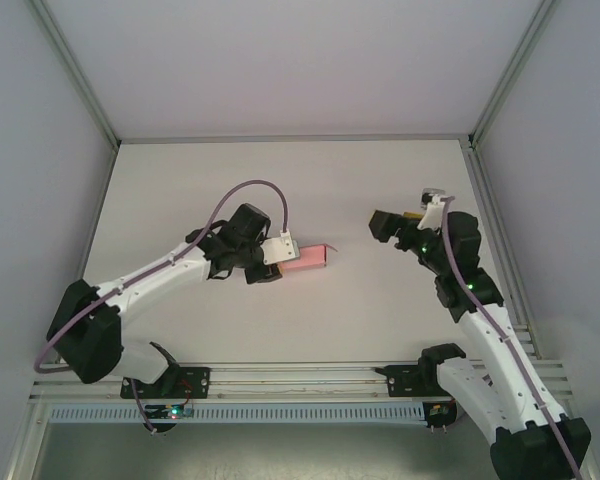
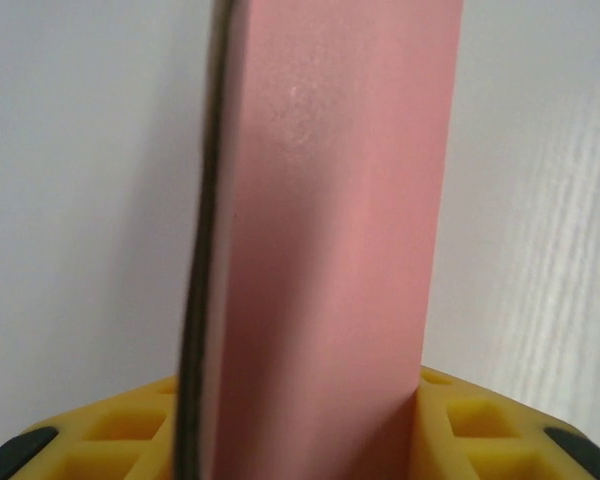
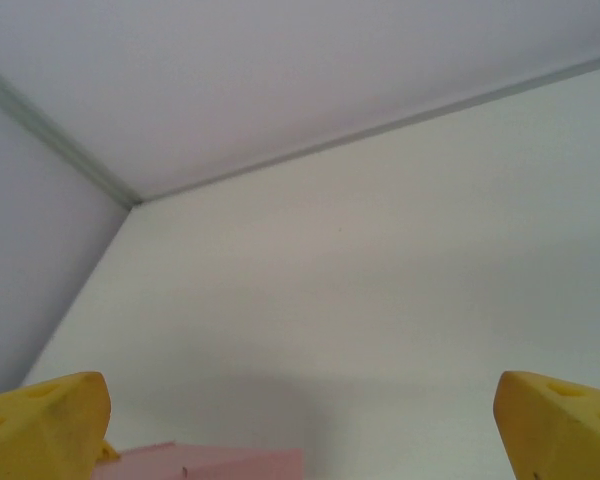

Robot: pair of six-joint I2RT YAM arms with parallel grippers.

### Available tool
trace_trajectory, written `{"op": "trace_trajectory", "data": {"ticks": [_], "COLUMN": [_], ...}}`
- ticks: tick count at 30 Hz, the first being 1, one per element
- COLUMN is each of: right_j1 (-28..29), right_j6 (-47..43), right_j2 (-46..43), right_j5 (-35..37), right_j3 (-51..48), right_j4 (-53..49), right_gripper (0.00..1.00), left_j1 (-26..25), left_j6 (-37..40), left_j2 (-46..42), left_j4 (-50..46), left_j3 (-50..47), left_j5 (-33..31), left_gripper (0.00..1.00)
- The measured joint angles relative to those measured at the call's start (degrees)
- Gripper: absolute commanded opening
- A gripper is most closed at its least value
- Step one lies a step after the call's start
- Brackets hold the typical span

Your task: Assemble paper box

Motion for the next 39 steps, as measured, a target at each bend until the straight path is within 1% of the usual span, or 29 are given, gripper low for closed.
{"op": "trace_trajectory", "data": {"ticks": [2,4,7,9,11,12,14,18,20,24,25,26,27,31,35,38,39], "right_j1": [1.2,3.6,10.7,17.1,23.2,25.5,28.1,28.7,28.7,28.6,28.6,28.6,28.6,28.6,28.6,28.6,28.6], "right_j6": [-5.8,-11.6,-20.8,-26.5,-30.6,-32.0,-34.3,-36.4,-37.1,-38.6,-38.7,-38.8,-38.8,-38.5,-38.5,-38.3,-38.3], "right_j2": [1.3,2.5,4.9,7.3,10.6,12.5,16.3,22.2,24.0,26.3,26.9,27.5,27.9,29.5,30.8,31.5,31.6], "right_j5": [-3.5,-6.3,-7.6,-5.4,-0.6,1.8,6.4,14.3,16.1,16.2,15.9,15.8,15.8,15.7,14.7,14.1,14.1], "right_j3": [0.7,2.4,6.4,9.4,12.2,13.5,15.3,17.4,17.8,18.0,18.3,18.5,18.7,19.8,20.9,21.0,21.0], "right_j4": [-0.8,-3.1,-8.2,-12.2,-16.1,-17.7,-20.3,-24.1,-25.0,-26.3,-26.8,-27.0,-27.3,-28.9,-30.4,-31.2,-31.5], "right_gripper": [0.98,0.94,0.84,0.78,0.74,0.72,0.68,0.57,0.51,0.43,0.38,0.35,0.35,0.27,0.24,0.24,0.22], "left_j1": [0.8,1.3,1.8,1.8,1.8,1.8,1.8,1.8,1.8,1.8,1.8,1.8,1.9,2.3,2.5,2.5,2.5], "left_j6": [0.7,1.1,1.7,2.0,2.2,2.3,2.8,3.8,4.2,4.7,4.7,4.7,4.8,4.9,4.8,4.8,4.8], "left_j2": [2.3,4.6,7.8,8.7,9.1,9.1,9.1,9.1,9.1,9.1,9.1,9.2,9.2,9.3,9.4,9.4,9.4], "left_j4": [-2.6,-4.6,-6.8,-7.5,-7.7,-7.9,-8.5,-9.2,-9.4,-10.1,-10.3,-10.4,-10.5,-10.6,-10.6,-10.6,-10.6], "left_j3": [1.6,3.4,6.4,7.3,7.5,7.5,7.5,7.5,7.5,7.5,7.5,7.5,7.6,7.6,7.9,8.5,8.6], "left_j5": [1.8,3.1,4.7,5.2,5.8,6.1,6.5,7.4,7.6,7.7,7.8,7.8,7.8,8.0,8.0,8.3,8.4], "left_gripper": [0.36,0.36,0.36,0.36,0.36,0.36,0.36,0.36,0.36,0.36,0.36,0.36,0.36,0.36,0.36,0.36,0.36]}}
